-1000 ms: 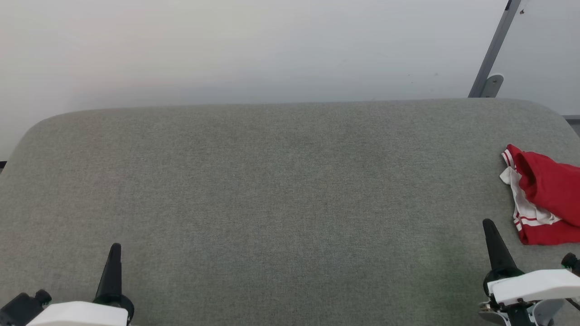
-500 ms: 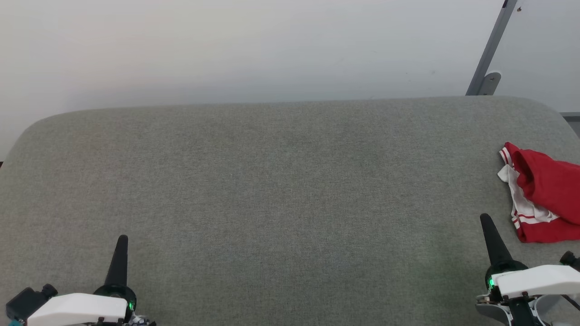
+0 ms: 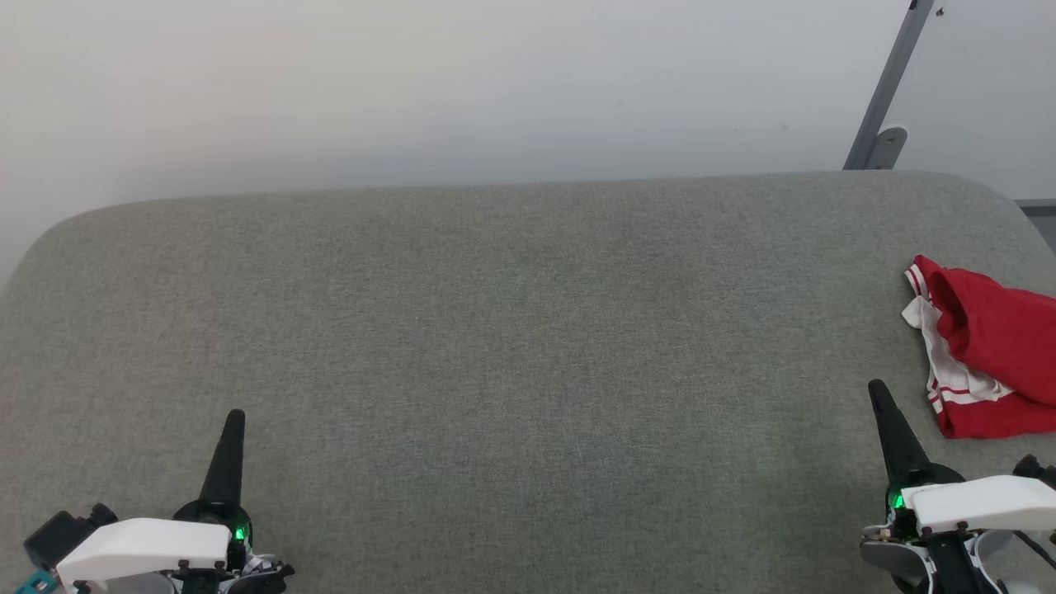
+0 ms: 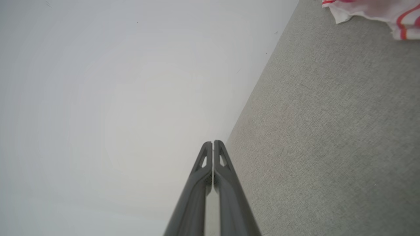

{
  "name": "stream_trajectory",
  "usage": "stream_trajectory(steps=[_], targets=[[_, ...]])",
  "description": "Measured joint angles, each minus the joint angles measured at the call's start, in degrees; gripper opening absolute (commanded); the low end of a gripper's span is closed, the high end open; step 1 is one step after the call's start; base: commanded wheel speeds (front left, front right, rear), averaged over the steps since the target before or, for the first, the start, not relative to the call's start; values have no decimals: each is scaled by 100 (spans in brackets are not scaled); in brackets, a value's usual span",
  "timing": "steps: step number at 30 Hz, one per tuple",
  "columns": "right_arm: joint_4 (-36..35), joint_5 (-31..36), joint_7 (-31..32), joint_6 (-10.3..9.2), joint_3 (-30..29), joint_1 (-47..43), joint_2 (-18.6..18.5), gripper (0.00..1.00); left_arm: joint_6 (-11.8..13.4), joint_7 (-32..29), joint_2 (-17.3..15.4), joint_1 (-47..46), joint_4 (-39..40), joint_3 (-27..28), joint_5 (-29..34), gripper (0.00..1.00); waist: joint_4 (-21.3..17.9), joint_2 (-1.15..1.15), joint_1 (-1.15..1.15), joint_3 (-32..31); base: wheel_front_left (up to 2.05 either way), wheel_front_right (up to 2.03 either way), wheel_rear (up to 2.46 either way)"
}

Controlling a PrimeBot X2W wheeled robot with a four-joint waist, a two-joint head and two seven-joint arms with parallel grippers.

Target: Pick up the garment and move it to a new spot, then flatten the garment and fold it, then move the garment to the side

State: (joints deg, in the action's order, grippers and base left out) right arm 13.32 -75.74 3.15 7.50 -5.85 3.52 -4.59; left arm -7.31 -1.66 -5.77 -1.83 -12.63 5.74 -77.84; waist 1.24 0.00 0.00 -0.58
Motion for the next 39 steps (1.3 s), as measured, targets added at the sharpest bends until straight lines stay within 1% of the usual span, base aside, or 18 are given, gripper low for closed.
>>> stream_trajectory(steps=[19, 39], targets=[[27, -843, 175, 0, -32, 127, 81, 0, 0, -246, 155, -196, -75, 35, -733, 0, -58, 0, 0, 35, 0, 0, 0], [60, -1557, 314, 0, -63, 214, 154, 0, 0, -464, 269, -380, -138, 71, -1359, 0, -116, 0, 0, 71, 0, 0, 0]])
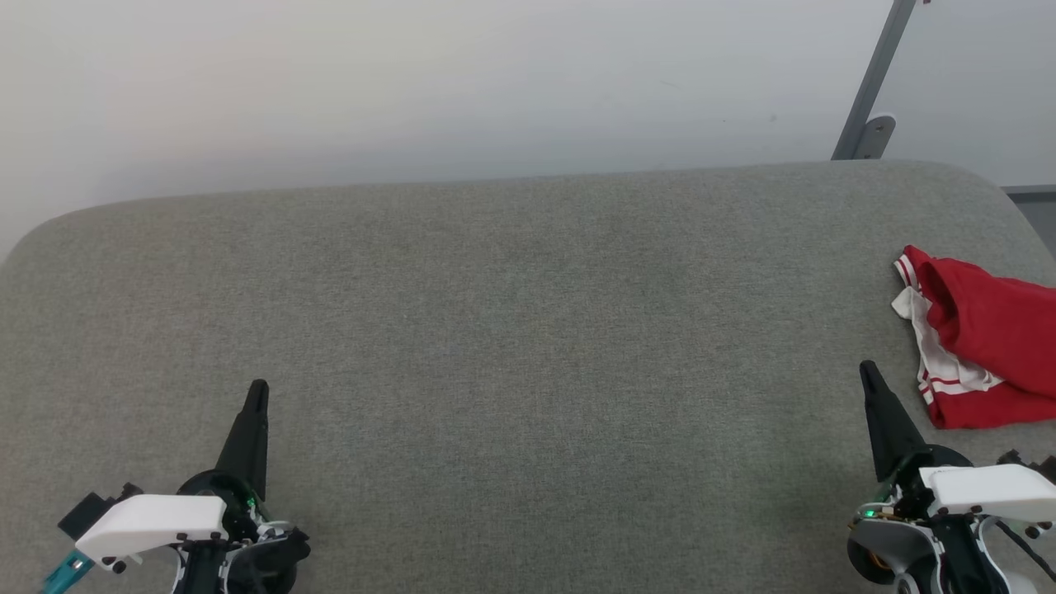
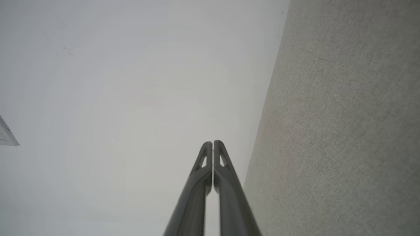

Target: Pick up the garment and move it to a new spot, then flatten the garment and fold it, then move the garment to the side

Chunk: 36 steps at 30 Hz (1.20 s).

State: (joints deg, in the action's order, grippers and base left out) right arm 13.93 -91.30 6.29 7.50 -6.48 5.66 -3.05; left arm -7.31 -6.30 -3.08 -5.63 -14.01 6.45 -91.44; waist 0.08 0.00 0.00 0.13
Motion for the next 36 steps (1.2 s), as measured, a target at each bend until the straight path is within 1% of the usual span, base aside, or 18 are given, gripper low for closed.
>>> stream_trajectory(steps=[4, 36], targets=[[4, -99, 29, 0, -7, 38, 16, 0, 0, -25, 30, -30, -7, 2, -89, 0, -8, 0, 0, 5, 0, 0, 0], [9, -99, 31, 0, -7, 49, 19, 0, 0, -26, 32, -30, -9, 5, -89, 0, -9, 0, 0, 5, 0, 0, 0]])
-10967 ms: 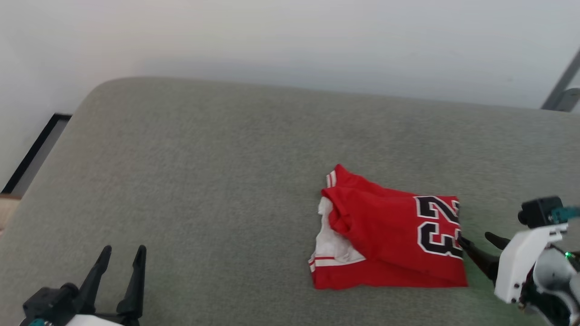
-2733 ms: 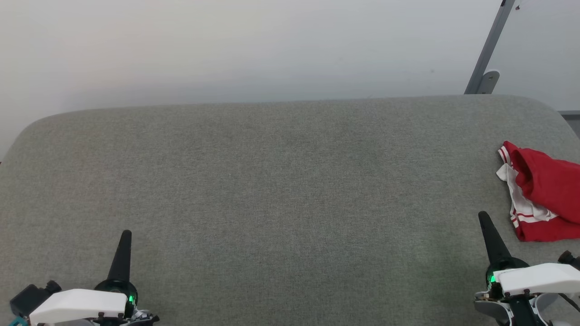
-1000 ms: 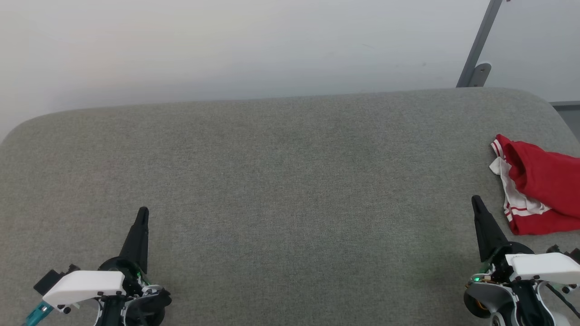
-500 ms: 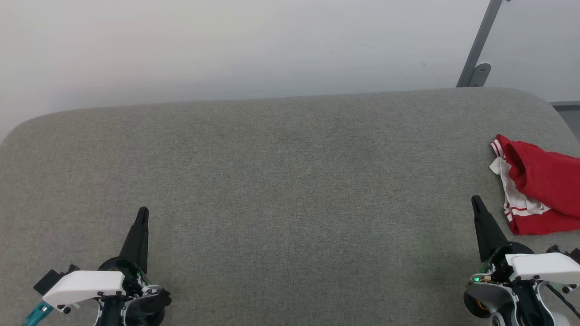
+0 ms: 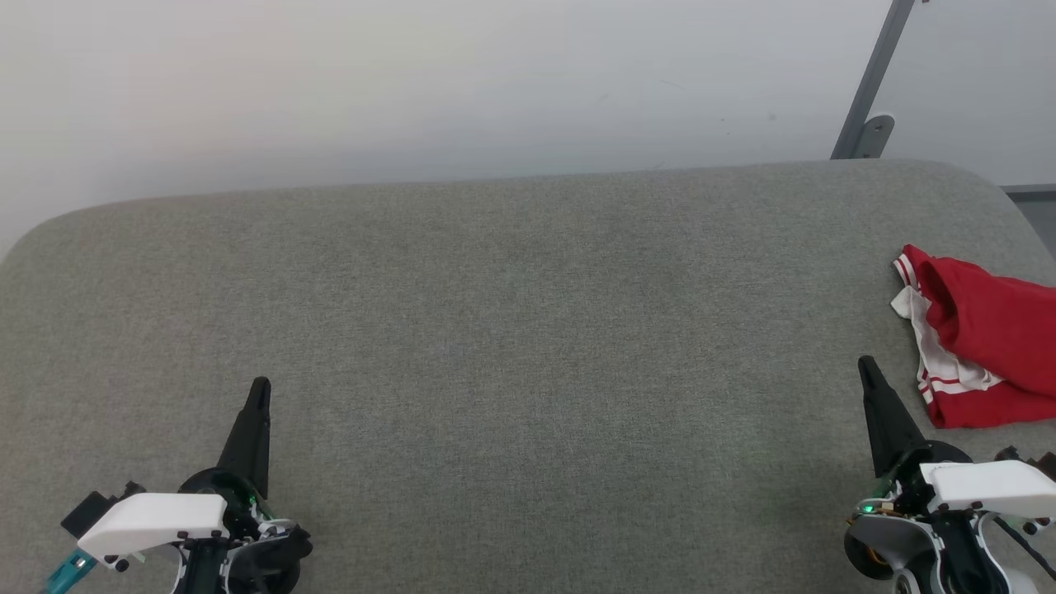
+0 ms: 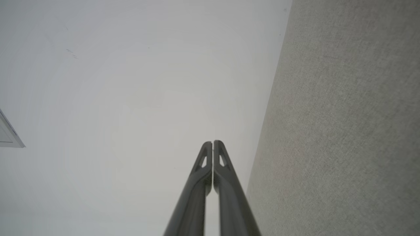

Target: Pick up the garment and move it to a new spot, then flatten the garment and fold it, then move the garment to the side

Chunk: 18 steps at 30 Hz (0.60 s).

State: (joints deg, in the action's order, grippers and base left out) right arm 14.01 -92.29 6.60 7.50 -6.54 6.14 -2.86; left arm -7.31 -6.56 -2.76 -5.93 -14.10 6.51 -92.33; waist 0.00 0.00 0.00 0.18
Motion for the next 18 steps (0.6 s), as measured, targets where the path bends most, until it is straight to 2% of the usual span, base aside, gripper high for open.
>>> stream_trajectory(steps=[18], targets=[[0, 0, 0, 0, 0, 0, 0, 0, 0, 0, 0, 0, 0, 1, 0, 0, 0, 0, 0, 0, 0, 0, 0]])
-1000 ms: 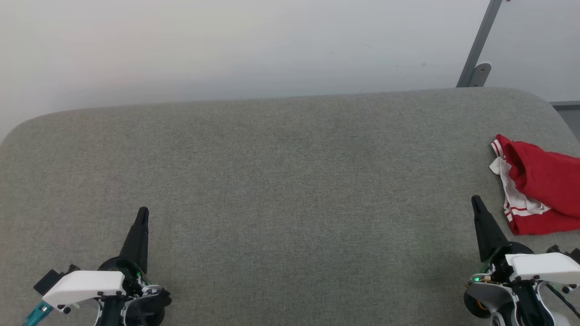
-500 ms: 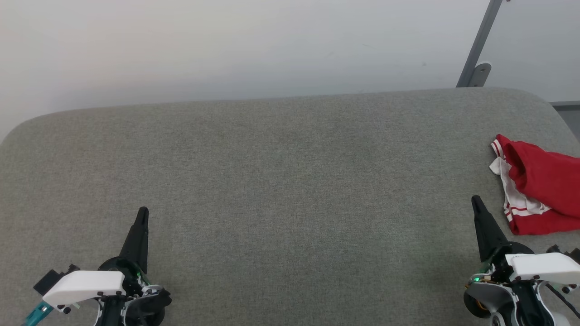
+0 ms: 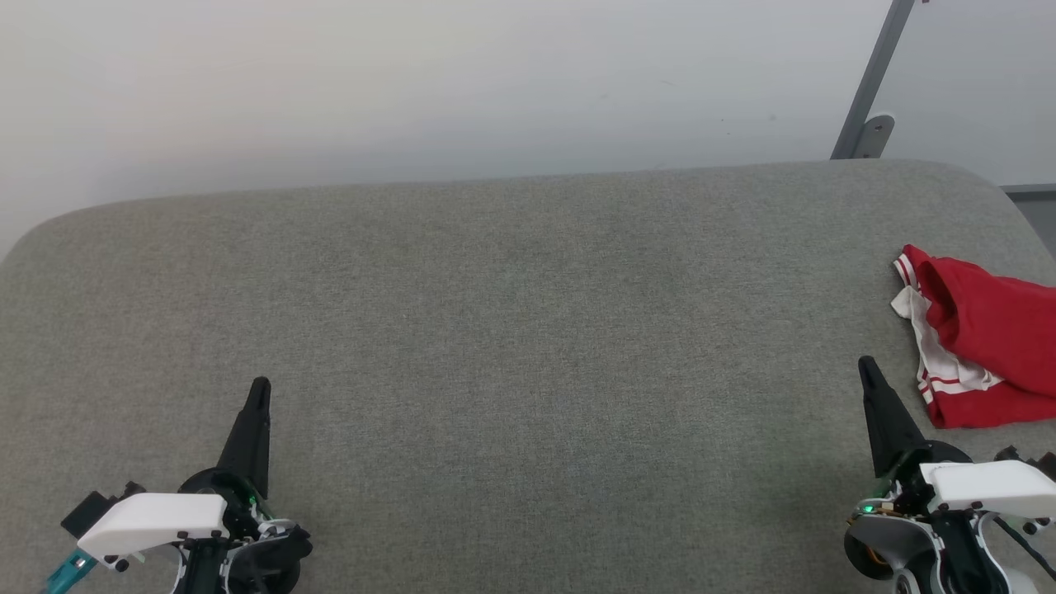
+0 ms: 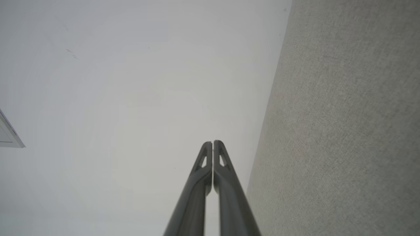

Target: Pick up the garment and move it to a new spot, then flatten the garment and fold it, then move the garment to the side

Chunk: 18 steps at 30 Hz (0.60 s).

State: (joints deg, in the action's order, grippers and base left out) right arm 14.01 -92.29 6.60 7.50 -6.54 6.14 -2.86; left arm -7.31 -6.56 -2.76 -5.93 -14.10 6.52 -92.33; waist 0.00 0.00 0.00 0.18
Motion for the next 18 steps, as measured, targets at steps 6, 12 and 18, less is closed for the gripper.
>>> stream_trajectory(steps=[6, 12, 18], targets=[[-1, 0, 0, 0, 0, 0, 0, 0, 0, 0, 0, 0, 0, 0, 0, 0, 0, 0, 0, 0, 0, 0, 0], [0, 0, 0, 0, 0, 0, 0, 0, 0, 0, 1, 0, 0, 0, 0, 0, 0, 0, 0, 0, 0, 0, 0], [-2, 0, 0, 0, 0, 0, 0, 0, 0, 0, 1, 0, 0, 0, 0, 0, 0, 0, 0, 0, 0, 0, 0]])
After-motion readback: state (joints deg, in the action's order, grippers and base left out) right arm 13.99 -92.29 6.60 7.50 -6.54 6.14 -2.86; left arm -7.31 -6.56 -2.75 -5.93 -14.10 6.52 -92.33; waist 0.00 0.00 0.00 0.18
